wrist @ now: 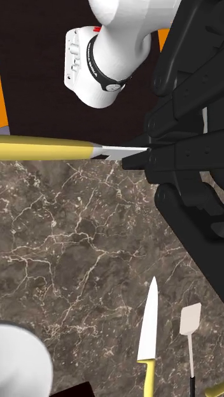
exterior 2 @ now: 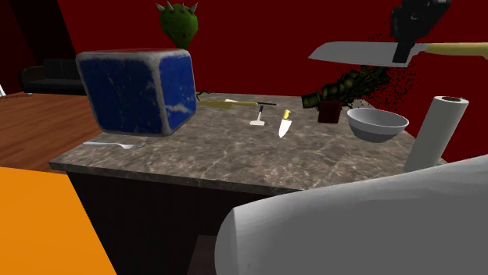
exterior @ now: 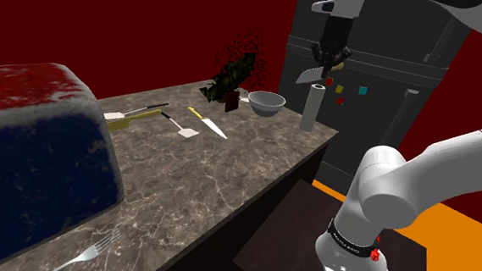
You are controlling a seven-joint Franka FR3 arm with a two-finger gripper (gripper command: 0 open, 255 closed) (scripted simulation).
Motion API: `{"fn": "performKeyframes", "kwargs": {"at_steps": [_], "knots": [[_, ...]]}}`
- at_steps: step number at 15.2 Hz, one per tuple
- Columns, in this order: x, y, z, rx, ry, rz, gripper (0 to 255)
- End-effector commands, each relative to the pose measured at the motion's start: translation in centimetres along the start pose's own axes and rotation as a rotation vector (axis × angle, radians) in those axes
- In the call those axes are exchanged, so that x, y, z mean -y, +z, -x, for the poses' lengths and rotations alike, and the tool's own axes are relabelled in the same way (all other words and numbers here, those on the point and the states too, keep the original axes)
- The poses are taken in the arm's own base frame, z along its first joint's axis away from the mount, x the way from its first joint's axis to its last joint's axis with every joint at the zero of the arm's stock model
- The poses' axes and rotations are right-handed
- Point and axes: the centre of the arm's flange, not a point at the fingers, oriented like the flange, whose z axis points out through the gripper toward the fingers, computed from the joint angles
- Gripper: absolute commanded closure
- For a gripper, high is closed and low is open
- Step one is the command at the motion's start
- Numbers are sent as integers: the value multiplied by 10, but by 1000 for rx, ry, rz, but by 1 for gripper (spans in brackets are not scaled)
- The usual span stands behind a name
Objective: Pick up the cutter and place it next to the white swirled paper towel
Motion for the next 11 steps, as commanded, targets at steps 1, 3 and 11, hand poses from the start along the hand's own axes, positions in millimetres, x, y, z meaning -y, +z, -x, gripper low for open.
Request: {"fn": "performKeyframes", "kwargs": {"at_steps": [1, 3, 11], "knots": [[14, 2, 22, 0, -2, -1, 255], [17, 8, 27, 0, -2, -1, 255], [17, 50, 28, 0, -2, -1, 255]]}}
